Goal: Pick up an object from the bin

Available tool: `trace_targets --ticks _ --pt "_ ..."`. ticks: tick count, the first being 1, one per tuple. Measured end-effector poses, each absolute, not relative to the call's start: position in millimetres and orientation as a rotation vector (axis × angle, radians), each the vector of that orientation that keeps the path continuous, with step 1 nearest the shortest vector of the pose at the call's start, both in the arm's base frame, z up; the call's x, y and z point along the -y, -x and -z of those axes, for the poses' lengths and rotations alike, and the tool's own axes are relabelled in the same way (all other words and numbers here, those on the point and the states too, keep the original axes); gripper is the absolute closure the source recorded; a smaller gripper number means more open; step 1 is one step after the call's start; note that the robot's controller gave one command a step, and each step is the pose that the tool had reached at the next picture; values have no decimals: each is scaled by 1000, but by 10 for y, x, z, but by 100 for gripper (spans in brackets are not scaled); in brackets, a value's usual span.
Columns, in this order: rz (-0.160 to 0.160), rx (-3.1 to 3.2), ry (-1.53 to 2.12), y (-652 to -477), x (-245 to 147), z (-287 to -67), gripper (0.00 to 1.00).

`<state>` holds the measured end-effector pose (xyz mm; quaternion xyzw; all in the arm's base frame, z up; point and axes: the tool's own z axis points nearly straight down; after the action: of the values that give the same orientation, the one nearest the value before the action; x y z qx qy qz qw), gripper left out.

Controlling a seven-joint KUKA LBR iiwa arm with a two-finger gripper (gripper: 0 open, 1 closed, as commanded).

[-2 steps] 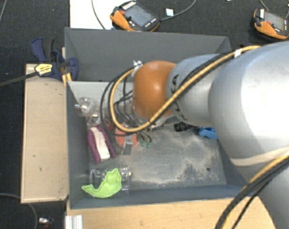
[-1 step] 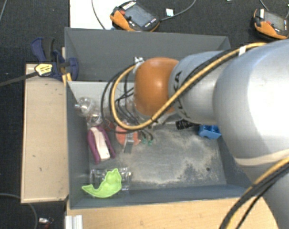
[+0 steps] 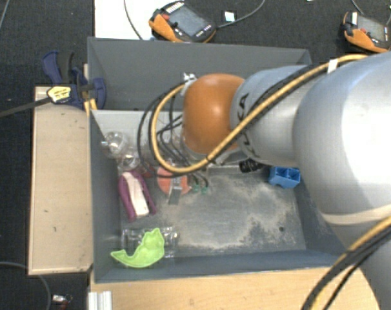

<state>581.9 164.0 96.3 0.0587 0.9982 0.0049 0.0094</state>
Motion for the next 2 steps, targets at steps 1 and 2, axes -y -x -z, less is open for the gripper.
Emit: trace_targets --ticks 1,2 --pt "-15 -3120 -185 -5811 -1636 -1225 100" --pt "-15 -3122 -186 -5810 -1634 -1510 100"
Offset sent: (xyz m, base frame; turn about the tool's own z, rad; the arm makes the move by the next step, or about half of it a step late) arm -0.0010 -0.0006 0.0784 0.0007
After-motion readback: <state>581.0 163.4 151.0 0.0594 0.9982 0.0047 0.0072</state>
